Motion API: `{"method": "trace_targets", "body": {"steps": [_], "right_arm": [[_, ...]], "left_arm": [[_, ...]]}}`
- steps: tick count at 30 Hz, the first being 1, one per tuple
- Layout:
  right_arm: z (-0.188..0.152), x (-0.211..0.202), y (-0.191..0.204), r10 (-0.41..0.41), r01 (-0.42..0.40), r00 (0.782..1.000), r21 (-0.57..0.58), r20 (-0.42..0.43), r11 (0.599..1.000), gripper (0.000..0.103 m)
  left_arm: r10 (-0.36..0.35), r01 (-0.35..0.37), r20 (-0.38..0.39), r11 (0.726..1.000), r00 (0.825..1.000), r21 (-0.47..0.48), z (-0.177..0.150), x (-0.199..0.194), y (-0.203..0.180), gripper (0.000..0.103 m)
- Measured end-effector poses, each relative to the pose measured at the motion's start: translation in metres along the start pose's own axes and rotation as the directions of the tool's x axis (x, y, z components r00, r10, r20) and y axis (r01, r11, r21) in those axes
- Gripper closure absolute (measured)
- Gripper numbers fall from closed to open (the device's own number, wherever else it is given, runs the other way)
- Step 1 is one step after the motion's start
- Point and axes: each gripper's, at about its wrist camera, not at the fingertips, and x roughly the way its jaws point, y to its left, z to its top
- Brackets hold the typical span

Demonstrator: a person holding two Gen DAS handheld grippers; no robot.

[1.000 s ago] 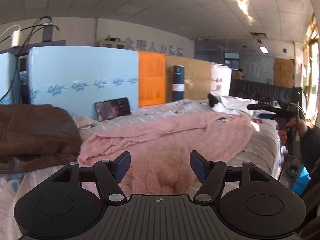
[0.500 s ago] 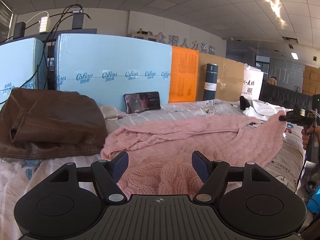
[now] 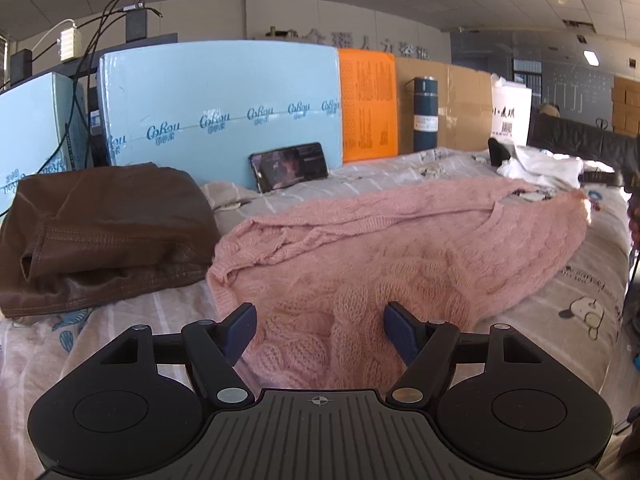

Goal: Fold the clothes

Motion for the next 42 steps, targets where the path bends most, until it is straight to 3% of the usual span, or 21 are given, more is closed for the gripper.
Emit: {"method": "trace_targets", "body": {"steps": [3, 4, 5, 6, 7, 9, 10, 11, 13, 17, 19, 20, 21, 23, 29, 34, 37, 38, 40, 41, 42], "right_arm": [[0.013, -0.028, 0.023, 0.193, -0.19, 0.98, -0.053, 0.056, 0.98, 0.029], [0.017, -0.034, 0.03, 0.273, -0.271, 0.961, -0.043, 0.05, 0.962, 0.028], [0.021, -0.037, 0.04, 0.372, -0.372, 0.928, -0.001, 0.023, 0.928, 0.028], [0.023, -0.037, 0.05, 0.466, -0.465, 0.885, 0.052, -0.01, 0.884, 0.028], [0.022, -0.034, 0.064, 0.558, -0.551, 0.828, 0.101, -0.055, 0.828, 0.028], [0.017, -0.027, 0.097, 0.709, -0.685, 0.69, 0.185, -0.145, 0.704, 0.028], [0.012, -0.025, 0.116, 0.746, -0.72, 0.639, 0.196, -0.187, 0.665, 0.028], [0.006, -0.025, 0.136, 0.764, -0.743, 0.604, 0.186, -0.228, 0.643, 0.029], [-0.007, -0.029, 0.18, 0.761, -0.772, 0.567, 0.118, -0.316, 0.624, 0.031], [-0.025, -0.042, 0.228, 0.745, -0.819, 0.52, 0.002, -0.418, 0.573, 0.038], [-0.031, -0.05, 0.236, 0.736, -0.834, 0.515, -0.058, -0.44, 0.549, 0.057], [-0.033, -0.055, 0.236, 0.735, -0.839, 0.515, -0.082, -0.442, 0.539, 0.077], [-0.033, -0.057, 0.233, 0.744, -0.845, 0.506, -0.077, -0.437, 0.529, 0.086], [-0.029, -0.061, 0.218, 0.776, -0.858, 0.482, -0.038, -0.406, 0.513, 0.087], [0.0, -0.091, 0.154, 0.82, -0.838, 0.532, 0.01, -0.214, 0.546, 0.088], [-0.01, -0.1, 0.141, 0.776, -0.796, 0.6, -0.044, -0.196, 0.604, 0.087], [-0.023, -0.092, 0.145, 0.74, -0.768, 0.631, -0.058, -0.233, 0.638, 0.087], [-0.028, -0.09, 0.147, 0.722, -0.755, 0.647, -0.068, -0.245, 0.653, 0.085], [-0.035, -0.089, 0.152, 0.676, -0.719, 0.689, -0.127, -0.262, 0.683, 0.071], [-0.038, -0.089, 0.155, 0.651, -0.699, 0.71, -0.159, -0.269, 0.697, 0.055], [-0.041, -0.089, 0.157, 0.637, -0.689, 0.721, -0.188, -0.272, 0.7, 0.05]], "left_arm": [[0.023, -0.022, -0.041, 1.0, 0.999, 0.015, -0.005, 0.004, 0.001, 0.028], [0.024, -0.024, -0.038, 1.0, 0.999, 0.008, -0.006, 0.003, 0.002, 0.027], [0.025, -0.025, -0.03, 1.0, 0.999, 0.002, -0.007, 0.001, 0.002, 0.027], [0.026, -0.027, -0.022, 1.0, 0.999, -0.004, -0.007, -0.001, 0.002, 0.027], [0.027, -0.027, -0.014, 1.0, 1.0, -0.006, -0.008, -0.004, 0.002, 0.027], [0.028, -0.028, -0.003, 1.0, 1.0, -0.01, -0.008, -0.008, 0.001, 0.026], [0.029, -0.029, -0.001, 1.0, 1.0, -0.01, -0.009, -0.011, 0.002, 0.026], [0.031, -0.031, 0.0, 0.999, 1.0, -0.011, -0.009, -0.013, 0.003, 0.026], [0.046, -0.046, -0.004, 0.999, 0.999, -0.027, -0.013, -0.017, 0.008, 0.026], [0.069, -0.068, 0.001, 0.995, 0.998, -0.071, -0.017, -0.022, 0.019, 0.026], [0.076, -0.075, 0.009, 0.993, 0.997, -0.091, -0.019, -0.023, 0.024, 0.026], [0.071, -0.069, 0.013, 0.993, 0.997, -0.097, -0.018, -0.023, 0.025, 0.026], [0.066, -0.064, 0.018, 0.993, 0.998, -0.102, -0.018, -0.022, 0.026, 0.026], [0.056, -0.053, 0.029, 0.993, 0.998, -0.103, -0.018, -0.021, 0.026, 0.026], [0.005, 0.004, 0.082, 0.994, 0.997, -0.106, -0.011, -0.018, 0.025, 0.026], [-0.08, 0.091, 0.123, 0.992, 0.989, -0.083, 0.0, -0.01, 0.011, 0.026], [-0.093, 0.094, 0.075, 0.995, 0.993, -0.016, 0.003, -0.001, -0.002, 0.026], [-0.076, 0.075, 0.026, 0.997, 0.997, 0.023, 0.002, 0.005, -0.006, 0.026], [-0.045, 0.046, -0.025, 0.997, 0.999, 0.059, -0.001, 0.011, -0.008, 0.026], [-0.045, 0.047, -0.039, 0.997, 0.998, 0.061, -0.002, 0.011, -0.006, 0.026], [-0.049, 0.051, -0.035, 0.997, 0.998, 0.061, -0.002, 0.01, -0.005, 0.026]]}}
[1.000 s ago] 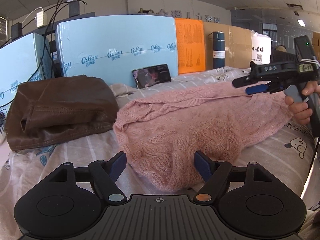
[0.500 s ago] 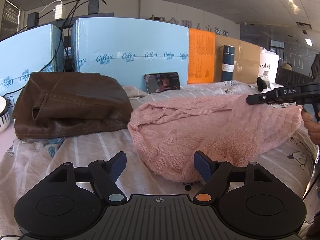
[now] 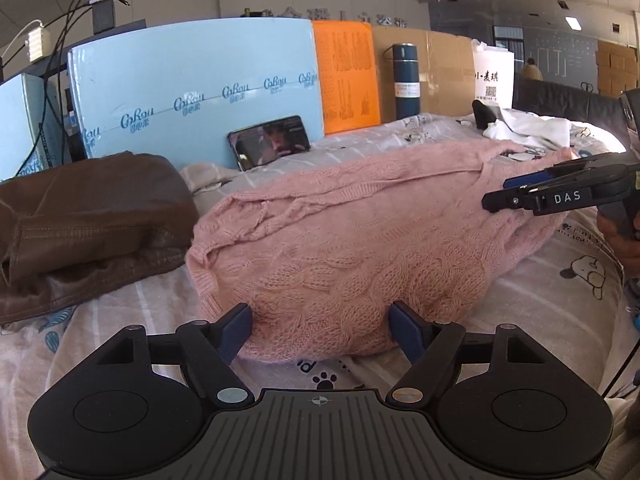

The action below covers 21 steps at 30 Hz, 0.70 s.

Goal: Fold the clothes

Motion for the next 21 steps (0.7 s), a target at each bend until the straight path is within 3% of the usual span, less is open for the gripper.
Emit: {"method": "trace_targets", "body": {"steps": [2, 7, 11, 13, 15, 16, 18, 21], "right_arm": [[-0.001, 0.004, -0.001, -0.002, 0.002, 1.0, -0.026, -0.009, 1.0, 0.05], [0.018, 0.006, -0.016, 0.046, -0.049, 0.998, 0.078, 0.045, 0.996, 0.042], [0.034, 0.008, -0.024, 0.062, -0.075, 0.993, 0.141, 0.099, 0.987, 0.041], [0.033, 0.007, -0.025, 0.086, -0.101, 0.991, 0.148, 0.107, 0.984, 0.034], [0.027, 0.002, -0.027, 0.115, -0.134, 0.985, 0.145, 0.132, 0.98, 0.017], [0.022, -0.003, -0.029, 0.131, -0.152, 0.98, 0.138, 0.152, 0.979, 0.014], [0.013, -0.014, -0.034, 0.144, -0.165, 0.972, 0.104, 0.184, 0.981, 0.002], [-0.002, -0.032, -0.045, 0.138, -0.142, 0.969, 0.005, 0.203, 0.99, 0.0]], "left_arm": [[0.007, -0.007, 0.031, 1.0, 0.999, 0.001, 0.003, -0.006, 0.002, 0.025], [0.042, -0.039, 0.09, 0.999, 0.995, -0.029, 0.017, -0.009, 0.011, 0.025], [-0.006, 0.006, 0.101, 1.0, 0.995, -0.004, 0.017, -0.007, 0.006, 0.025], [-0.077, 0.073, 0.1, 0.997, 0.992, 0.038, 0.013, -0.009, 0.0, 0.025], [-0.132, 0.122, 0.101, 0.988, 0.986, 0.098, 0.007, -0.013, -0.008, 0.022], [-0.146, 0.133, 0.097, 0.982, 0.984, 0.135, 0.005, -0.015, -0.013, 0.016], [-0.159, 0.14, 0.087, 0.97, 0.983, 0.199, 0.003, -0.018, -0.022, 0.013], [-0.158, 0.14, 0.046, 0.951, 0.986, 0.276, -0.001, -0.018, -0.033, 0.013]]}}
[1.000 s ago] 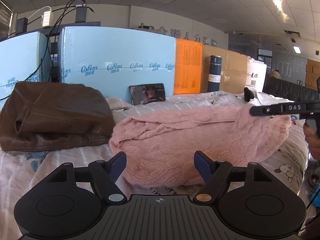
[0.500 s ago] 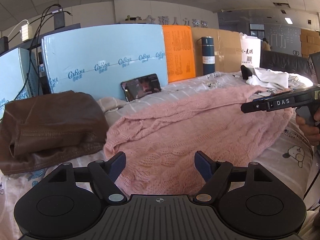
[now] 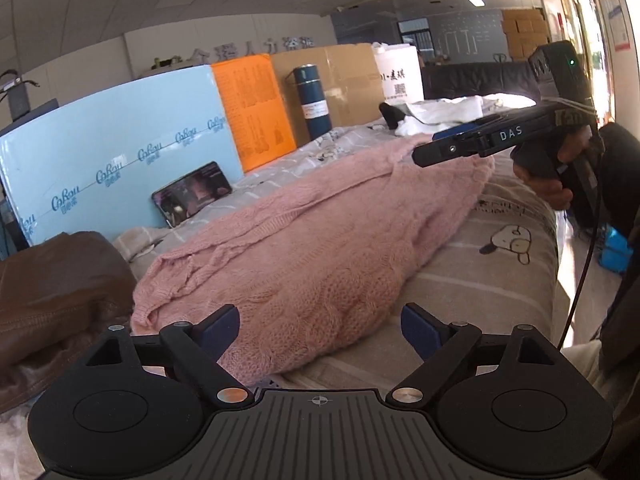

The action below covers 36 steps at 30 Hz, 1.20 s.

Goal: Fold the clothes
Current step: 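Grasp the sweater edge with the left gripper while the right gripper holds the sleeve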

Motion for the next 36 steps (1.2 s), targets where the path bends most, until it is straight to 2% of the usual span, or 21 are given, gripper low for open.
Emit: {"method": "trace_targets", "body": {"steps": [4, 9, 14, 20, 24, 25, 27, 28, 29, 32, 34, 35, 36], "right_arm": [[-0.012, -0.03, -0.011, -0.093, 0.083, 0.995, -0.185, -0.046, 0.979, 0.0], [-0.02, -0.056, -0.032, -0.172, 0.127, 0.976, -0.293, -0.134, 0.948, 0.0], [-0.027, -0.054, -0.046, -0.307, 0.19, 0.926, -0.434, -0.218, 0.881, 0.0], [-0.023, -0.032, -0.043, -0.259, 0.105, 0.938, -0.52, -0.232, 0.848, 0.0], [-0.02, -0.014, -0.035, -0.19, 0.048, 0.957, -0.523, -0.221, 0.851, 0.0], [-0.019, -0.011, -0.033, -0.167, 0.034, 0.962, -0.512, -0.216, 0.858, 0.0], [-0.018, -0.005, -0.03, -0.116, 0.003, 0.972, -0.485, -0.204, 0.875, 0.0], [-0.018, -0.004, -0.03, -0.105, 0.0, 0.975, -0.477, -0.194, 0.879, 0.0], [-0.018, -0.004, -0.032, -0.101, 0.003, 0.978, -0.473, -0.182, 0.881, 0.0], [-0.015, -0.007, -0.046, -0.124, 0.049, 0.981, -0.428, -0.149, 0.902, 0.002], [-0.011, -0.01, -0.063, -0.155, 0.096, 0.979, -0.366, -0.136, 0.926, 0.003], [-0.009, -0.012, -0.071, -0.153, 0.103, 0.98, -0.329, -0.129, 0.939, 0.007], [-0.007, -0.014, -0.08, -0.142, 0.102, 0.982, -0.289, -0.121, 0.952, 0.025]], "left_arm": [[0.042, -0.037, -0.052, 0.996, 0.998, 0.082, -0.003, 0.009, -0.01, 0.012], [0.085, -0.075, -0.064, 0.986, 0.994, 0.152, 0.003, 0.018, -0.016, 0.012], [0.126, -0.108, -0.063, 0.968, 0.99, 0.227, 0.006, 0.024, -0.018, 0.012], [0.188, -0.163, -0.059, 0.942, 0.98, 0.293, 0.006, 0.025, -0.021, 0.013], [0.2, -0.184, -0.02, 0.93, 0.98, 0.318, 0.007, 0.032, -0.025, 0.017], [0.208, -0.193, -0.007, 0.92, 0.978, 0.341, 0.008, 0.034, -0.028, 0.021], [0.241, -0.227, 0.021, 0.879, 0.97, 0.419, 0.009, 0.039, -0.036, 0.027], [0.245, -0.232, 0.029, 0.866, 0.969, 0.444, 0.009, 0.041, -0.037, 0.032], [0.241, -0.227, 0.028, 0.861, 0.97, 0.454, 0.011, 0.042, -0.036, 0.042], [0.247, -0.236, 0.029, 0.875, 0.969, 0.423, 0.011, 0.043, -0.026, 0.06], [0.257, -0.254, 0.044, 0.888, 0.966, 0.383, 0.012, 0.044, -0.019, 0.064], [0.256, -0.258, 0.052, 0.898, 0.965, 0.355, 0.014, 0.044, -0.015, 0.073], [0.257, -0.262, 0.058, 0.908, 0.965, 0.328, 0.017, 0.046, -0.011, 0.077]]}}
